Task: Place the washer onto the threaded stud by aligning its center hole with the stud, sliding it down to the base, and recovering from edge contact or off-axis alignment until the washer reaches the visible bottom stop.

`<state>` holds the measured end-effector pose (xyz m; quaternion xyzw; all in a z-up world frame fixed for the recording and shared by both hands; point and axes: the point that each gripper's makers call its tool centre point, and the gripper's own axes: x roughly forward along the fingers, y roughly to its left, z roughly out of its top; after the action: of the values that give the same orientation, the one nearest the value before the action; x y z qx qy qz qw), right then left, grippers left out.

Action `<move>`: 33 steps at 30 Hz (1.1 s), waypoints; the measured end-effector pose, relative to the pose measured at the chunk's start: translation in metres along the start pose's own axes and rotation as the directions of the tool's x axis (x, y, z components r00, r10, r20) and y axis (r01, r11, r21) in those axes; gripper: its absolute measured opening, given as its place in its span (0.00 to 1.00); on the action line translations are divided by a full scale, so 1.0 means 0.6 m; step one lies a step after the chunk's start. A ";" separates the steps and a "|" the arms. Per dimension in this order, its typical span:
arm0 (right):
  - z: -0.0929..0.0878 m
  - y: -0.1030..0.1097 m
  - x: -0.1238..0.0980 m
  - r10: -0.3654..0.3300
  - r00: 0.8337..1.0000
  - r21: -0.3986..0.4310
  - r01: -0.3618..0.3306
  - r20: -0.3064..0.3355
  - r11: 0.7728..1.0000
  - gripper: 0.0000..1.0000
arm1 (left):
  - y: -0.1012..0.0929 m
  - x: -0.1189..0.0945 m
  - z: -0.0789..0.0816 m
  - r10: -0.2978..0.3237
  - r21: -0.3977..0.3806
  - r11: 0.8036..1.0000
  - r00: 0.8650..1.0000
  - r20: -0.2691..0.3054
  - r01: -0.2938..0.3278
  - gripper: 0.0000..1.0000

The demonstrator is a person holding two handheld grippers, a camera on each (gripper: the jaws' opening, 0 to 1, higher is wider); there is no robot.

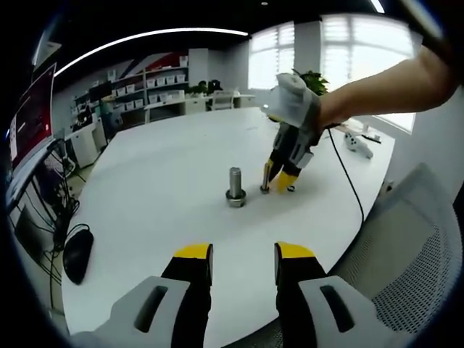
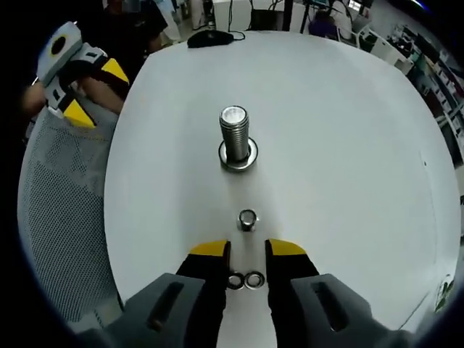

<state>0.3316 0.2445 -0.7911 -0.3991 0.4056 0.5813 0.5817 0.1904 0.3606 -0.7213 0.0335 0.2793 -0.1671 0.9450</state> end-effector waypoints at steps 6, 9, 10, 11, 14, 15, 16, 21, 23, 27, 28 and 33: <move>-0.019 0.003 -0.010 -0.012 0.998 0.099 0.005 0.066 0.995 0.23 | 0.001 -0.001 0.000 0.004 -0.001 1.000 1.000 0.001 -0.004 0.32; -0.024 0.002 -0.015 -0.033 0.993 0.148 0.016 0.111 0.989 0.23 | 0.001 -0.001 0.000 0.005 -0.001 1.000 1.000 0.003 -0.005 0.32; -0.029 0.002 -0.016 -0.036 0.993 0.163 0.017 0.115 0.986 0.23 | 0.001 -0.001 0.000 0.006 -0.001 1.000 1.000 0.002 -0.006 0.32; -0.035 0.001 -0.017 -0.039 0.993 0.168 0.020 0.112 0.986 0.23 | 0.001 -0.001 -0.001 0.006 -0.001 1.000 1.000 0.002 -0.006 0.32; -0.055 -0.004 -0.020 -0.064 0.991 0.193 0.041 0.115 0.980 0.23 | 0.002 -0.002 0.000 0.007 -0.003 1.000 1.000 0.004 -0.007 0.32; -0.058 -0.005 -0.021 -0.068 0.991 0.199 0.044 0.118 0.979 0.23 | 0.002 -0.002 0.000 0.007 -0.003 1.000 1.000 0.004 -0.007 0.32; -0.062 -0.007 -0.023 -0.077 0.990 0.209 0.051 0.120 0.977 0.23 | 0.002 -0.002 0.000 0.007 -0.004 1.000 1.000 0.004 -0.007 0.32; -0.081 -0.022 -0.031 -0.116 0.987 0.236 0.087 0.111 0.968 0.23 | 0.003 -0.002 0.000 0.010 -0.006 1.000 1.000 0.005 -0.010 0.32; -0.087 -0.027 -0.033 -0.114 0.988 0.244 0.086 0.106 0.966 0.23 | 0.003 -0.002 0.000 0.009 -0.005 1.000 1.000 0.005 -0.009 0.32; -0.097 -0.042 -0.037 -0.117 0.989 0.249 0.092 0.090 0.964 0.23 | 0.004 -0.001 0.000 0.012 -0.007 1.000 1.000 0.005 -0.012 0.32; -0.098 -0.045 -0.039 -0.117 0.989 0.254 0.090 0.091 0.963 0.23 | 0.005 -0.001 0.000 0.013 -0.007 1.000 1.000 0.005 -0.013 0.32; -0.097 -0.059 -0.043 -0.119 0.988 0.266 0.089 0.096 0.960 0.23 | 0.006 -0.001 0.000 0.017 -0.008 1.000 1.000 0.003 -0.017 0.32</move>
<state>0.3667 0.1808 -0.7875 -0.3069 0.4240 0.5128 0.6805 0.1908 0.3642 -0.7212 0.0318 0.2781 -0.1582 0.9469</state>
